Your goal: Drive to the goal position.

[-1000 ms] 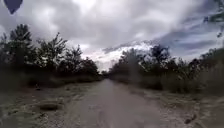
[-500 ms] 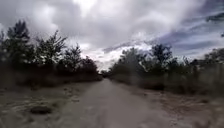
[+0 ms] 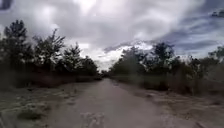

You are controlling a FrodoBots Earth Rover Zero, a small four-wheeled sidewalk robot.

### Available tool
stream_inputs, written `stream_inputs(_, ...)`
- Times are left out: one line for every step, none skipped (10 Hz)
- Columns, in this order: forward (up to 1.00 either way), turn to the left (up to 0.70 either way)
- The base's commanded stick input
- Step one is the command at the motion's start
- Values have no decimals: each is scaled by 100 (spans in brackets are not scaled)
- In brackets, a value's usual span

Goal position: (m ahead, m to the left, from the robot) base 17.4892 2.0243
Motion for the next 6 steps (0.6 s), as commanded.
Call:
stream_inputs(45, 0)
stream_inputs(45, 0)
stream_inputs(45, 0)
stream_inputs(45, 0)
stream_inputs(45, 0)
stream_inputs(45, 0)
